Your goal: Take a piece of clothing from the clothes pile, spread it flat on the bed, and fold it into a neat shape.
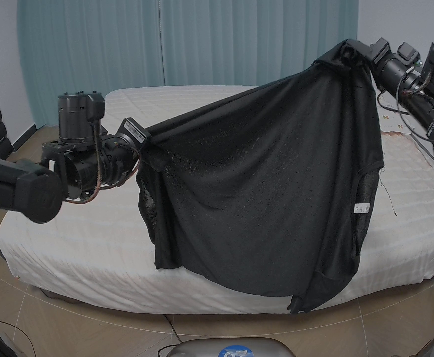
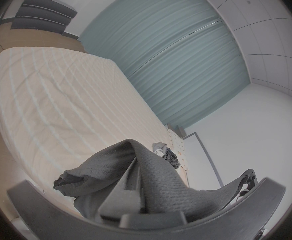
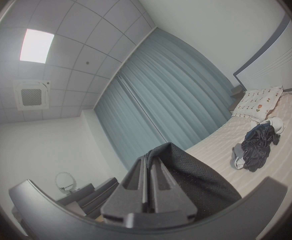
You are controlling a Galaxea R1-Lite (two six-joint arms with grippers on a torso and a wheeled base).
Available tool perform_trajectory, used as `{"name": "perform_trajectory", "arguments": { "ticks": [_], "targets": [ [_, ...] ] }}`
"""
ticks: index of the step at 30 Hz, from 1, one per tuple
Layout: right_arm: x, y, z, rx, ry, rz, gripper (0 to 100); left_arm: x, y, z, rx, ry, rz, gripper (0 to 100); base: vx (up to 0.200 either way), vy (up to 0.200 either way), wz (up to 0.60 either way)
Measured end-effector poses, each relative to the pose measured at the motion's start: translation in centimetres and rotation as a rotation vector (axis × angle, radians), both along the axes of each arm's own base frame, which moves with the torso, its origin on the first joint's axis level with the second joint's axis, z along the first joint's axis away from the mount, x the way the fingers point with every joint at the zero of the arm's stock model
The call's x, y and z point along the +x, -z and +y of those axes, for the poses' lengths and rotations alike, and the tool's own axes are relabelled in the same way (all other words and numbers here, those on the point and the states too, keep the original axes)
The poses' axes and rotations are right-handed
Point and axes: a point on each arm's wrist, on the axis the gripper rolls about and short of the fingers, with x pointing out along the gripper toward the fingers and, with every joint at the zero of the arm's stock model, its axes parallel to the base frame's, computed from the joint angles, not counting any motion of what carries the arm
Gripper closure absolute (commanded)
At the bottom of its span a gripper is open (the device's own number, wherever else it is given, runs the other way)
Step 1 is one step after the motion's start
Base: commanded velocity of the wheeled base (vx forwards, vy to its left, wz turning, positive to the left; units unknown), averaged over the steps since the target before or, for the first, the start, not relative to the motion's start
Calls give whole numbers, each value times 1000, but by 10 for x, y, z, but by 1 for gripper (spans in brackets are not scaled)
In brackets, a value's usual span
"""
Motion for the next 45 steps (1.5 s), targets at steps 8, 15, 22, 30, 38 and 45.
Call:
{"name": "perform_trajectory", "arguments": {
  "ticks": [8,15,22,30,38,45],
  "targets": [
    [57,45,9,-52,83,-10,100,52,37,-9,28,-28,71,100,200,0,0],
    [86,78,18,-115,129,-21,100,86,72,-17,53,-46,133,100,143,0,0],
    [107,107,23,-131,195,-9,100,101,100,-21,69,-53,174,100,0,0,0],
    [128,138,28,-128,239,20,100,113,121,-25,12,-91,211,100,0,0,0],
    [148,176,30,-142,237,75,0,124,142,-28,-3,-109,238,0,0,0,0],
    [163,231,27,-178,239,210,0,141,162,-22,51,-250,221,0,0,0,0]
  ]
}}
